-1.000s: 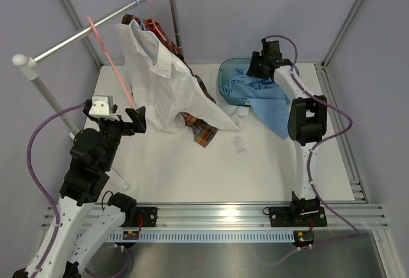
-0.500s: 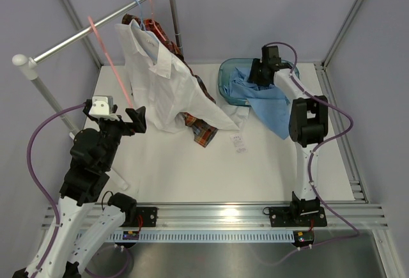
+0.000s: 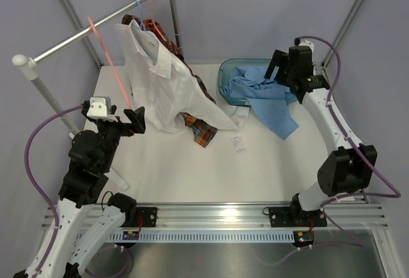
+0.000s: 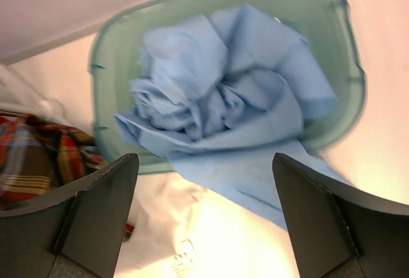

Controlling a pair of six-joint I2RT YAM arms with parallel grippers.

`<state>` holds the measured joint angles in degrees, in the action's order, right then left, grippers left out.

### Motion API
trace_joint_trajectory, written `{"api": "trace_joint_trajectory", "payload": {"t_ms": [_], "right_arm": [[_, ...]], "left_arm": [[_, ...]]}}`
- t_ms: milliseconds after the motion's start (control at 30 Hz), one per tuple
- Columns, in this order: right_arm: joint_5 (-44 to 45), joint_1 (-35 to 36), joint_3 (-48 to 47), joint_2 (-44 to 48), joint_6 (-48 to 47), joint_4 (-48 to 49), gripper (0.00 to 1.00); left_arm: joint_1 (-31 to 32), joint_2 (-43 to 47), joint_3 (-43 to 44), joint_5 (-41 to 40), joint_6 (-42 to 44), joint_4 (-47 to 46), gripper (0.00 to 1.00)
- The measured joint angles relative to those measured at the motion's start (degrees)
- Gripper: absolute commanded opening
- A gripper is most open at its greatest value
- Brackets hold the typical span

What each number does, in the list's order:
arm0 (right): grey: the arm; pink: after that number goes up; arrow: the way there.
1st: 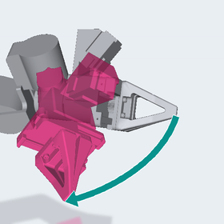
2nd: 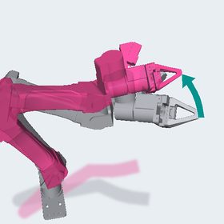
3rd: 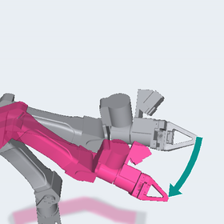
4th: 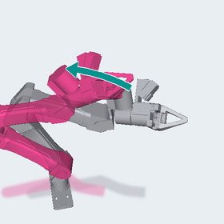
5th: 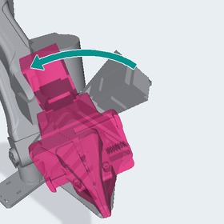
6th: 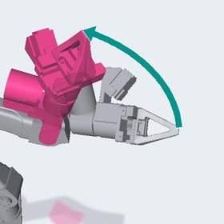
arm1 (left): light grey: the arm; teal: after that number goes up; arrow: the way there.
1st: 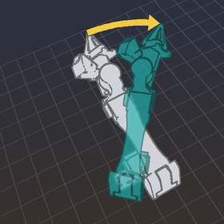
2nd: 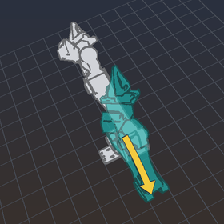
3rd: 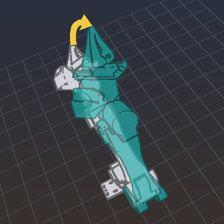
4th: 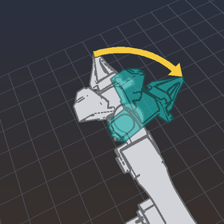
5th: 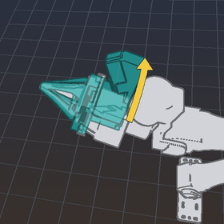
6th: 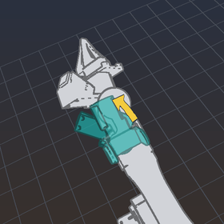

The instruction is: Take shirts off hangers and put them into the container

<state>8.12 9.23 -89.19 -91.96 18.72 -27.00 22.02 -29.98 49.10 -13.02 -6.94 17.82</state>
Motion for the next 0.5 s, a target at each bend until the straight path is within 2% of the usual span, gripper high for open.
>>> {"api": "trace_joint_trajectory", "payload": {"t_ms": [133, 300, 500], "right_arm": [[3.4, -1.7, 13.3, 6.0, 3.5, -0.4, 0.95], [5.8, -5.1, 28.3, 7.4, 9.6, -2.3, 0.95], [5.7, -9.9, 33.1, 5.9, 13.7, -2.0, 0.89]], "left_arm": [[0.0, 0.1, 0.0, 0.0, -0.2, 0.0, 0.99], [0.0, 1.0, 0.0, 0.0, -0.2, 0.0, 0.99], [0.0, 1.7, -0.3, 0.0, -0.2, 0.0, 0.99]]}}
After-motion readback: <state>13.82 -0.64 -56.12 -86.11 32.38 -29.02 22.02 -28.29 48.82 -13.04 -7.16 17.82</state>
